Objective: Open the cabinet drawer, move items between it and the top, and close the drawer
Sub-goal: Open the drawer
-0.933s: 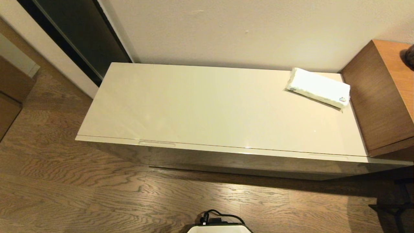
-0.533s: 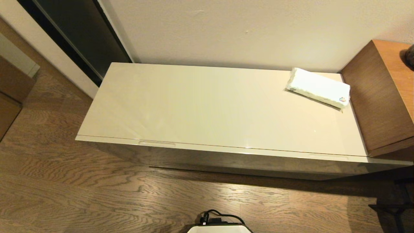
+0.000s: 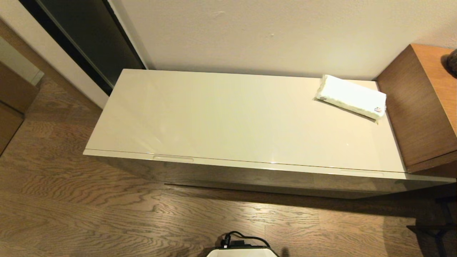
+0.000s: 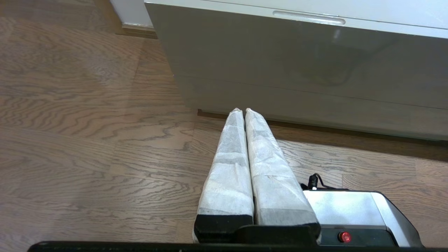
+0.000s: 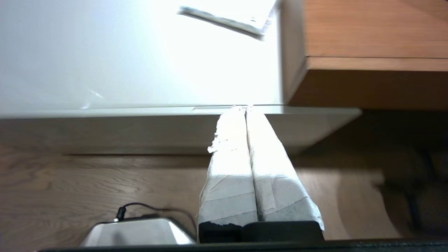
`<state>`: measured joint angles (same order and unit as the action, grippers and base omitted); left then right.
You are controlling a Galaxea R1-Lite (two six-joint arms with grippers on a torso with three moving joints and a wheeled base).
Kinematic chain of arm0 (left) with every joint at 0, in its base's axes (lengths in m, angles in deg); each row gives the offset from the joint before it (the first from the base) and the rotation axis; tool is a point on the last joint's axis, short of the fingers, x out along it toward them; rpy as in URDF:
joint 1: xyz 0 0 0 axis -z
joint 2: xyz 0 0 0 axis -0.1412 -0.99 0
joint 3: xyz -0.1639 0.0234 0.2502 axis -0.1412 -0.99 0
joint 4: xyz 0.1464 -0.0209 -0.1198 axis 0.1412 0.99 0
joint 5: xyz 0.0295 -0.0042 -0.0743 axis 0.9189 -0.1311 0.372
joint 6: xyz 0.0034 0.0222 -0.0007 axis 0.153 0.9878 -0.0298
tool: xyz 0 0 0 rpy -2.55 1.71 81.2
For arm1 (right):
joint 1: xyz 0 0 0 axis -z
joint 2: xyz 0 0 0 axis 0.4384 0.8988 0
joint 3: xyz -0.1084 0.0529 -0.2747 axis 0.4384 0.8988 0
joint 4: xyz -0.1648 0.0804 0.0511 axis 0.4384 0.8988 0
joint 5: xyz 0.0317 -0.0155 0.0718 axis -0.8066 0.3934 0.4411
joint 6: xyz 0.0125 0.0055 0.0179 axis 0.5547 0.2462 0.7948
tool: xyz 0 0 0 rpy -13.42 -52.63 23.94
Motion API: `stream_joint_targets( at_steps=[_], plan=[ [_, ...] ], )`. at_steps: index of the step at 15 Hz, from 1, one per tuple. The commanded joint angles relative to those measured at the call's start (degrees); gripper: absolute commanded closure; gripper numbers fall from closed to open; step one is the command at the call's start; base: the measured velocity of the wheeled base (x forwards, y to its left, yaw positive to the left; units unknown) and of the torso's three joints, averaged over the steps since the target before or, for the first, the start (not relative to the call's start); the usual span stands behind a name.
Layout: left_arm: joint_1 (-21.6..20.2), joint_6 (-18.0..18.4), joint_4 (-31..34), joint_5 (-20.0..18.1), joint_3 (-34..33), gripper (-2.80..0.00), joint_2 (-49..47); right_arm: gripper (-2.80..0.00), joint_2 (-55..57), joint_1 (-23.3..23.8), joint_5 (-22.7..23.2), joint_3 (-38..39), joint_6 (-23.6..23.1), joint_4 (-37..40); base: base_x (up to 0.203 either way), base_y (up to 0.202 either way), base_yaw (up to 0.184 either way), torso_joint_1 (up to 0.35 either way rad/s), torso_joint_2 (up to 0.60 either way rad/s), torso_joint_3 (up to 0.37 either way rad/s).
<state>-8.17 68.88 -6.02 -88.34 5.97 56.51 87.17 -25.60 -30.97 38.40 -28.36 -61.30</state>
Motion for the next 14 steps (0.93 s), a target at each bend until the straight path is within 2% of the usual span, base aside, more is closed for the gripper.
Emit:
stream_joint_targets(
  at_steps=[1, 3, 5, 8, 9, 11, 14],
  plan=[
    [0.05, -0.11, -0.02, 0.01, -0.01, 0.00, 0.00, 0.00, 17.89, 0.13, -1.90, -9.22, 1.16, 3.65, 0.000, 0.000, 0.000, 0.000, 0.00, 0.000],
    [-0.04, -0.20, -0.02, 0.09, -0.01, 0.00, 0.00, 0.00, 31.43, -0.09, -4.44, -14.98, 2.98, 6.91, 0.000, 0.000, 0.000, 0.000, 0.00, 0.000],
    [-0.04, -0.20, -0.11, 0.09, -0.01, 0.00, 0.00, 0.00, 43.62, -0.51, -6.07, -19.72, 4.48, 5.77, 0.000, 0.000, 0.000, 0.000, 0.00, 0.000],
    [-0.04, -0.20, -0.11, 0.09, -0.01, 0.00, 0.00, 0.00, 53.31, -5.20, -7.20, -23.99, 7.62, 3.93, 0.000, 0.000, 0.000, 0.000, 0.00, 0.000],
    [-0.04, -0.20, -0.02, 0.09, -0.01, 0.00, 0.00, 0.00, 54.07, -7.65, -6.68, -23.44, 9.51, 4.54, 0.000, 0.000, 0.000, 0.000, 0.00, 0.000],
    [-0.04, -0.20, -0.11, 0.09, -0.01, 0.00, 0.00, 0.00, 60.05, -8.75, -4.62, -19.13, 13.01, 2.98, 0.000, 0.000, 0.000, 0.000, 0.00, 0.000],
    [-0.04, -0.20, -0.02, 0.09, -0.01, 0.00, 0.00, 0.00, 68.64, -9.14, -2.76, -14.31, 22.56, -9.37, 0.000, 0.000, 0.000, 0.000, 0.00, 0.000]
  ],
)
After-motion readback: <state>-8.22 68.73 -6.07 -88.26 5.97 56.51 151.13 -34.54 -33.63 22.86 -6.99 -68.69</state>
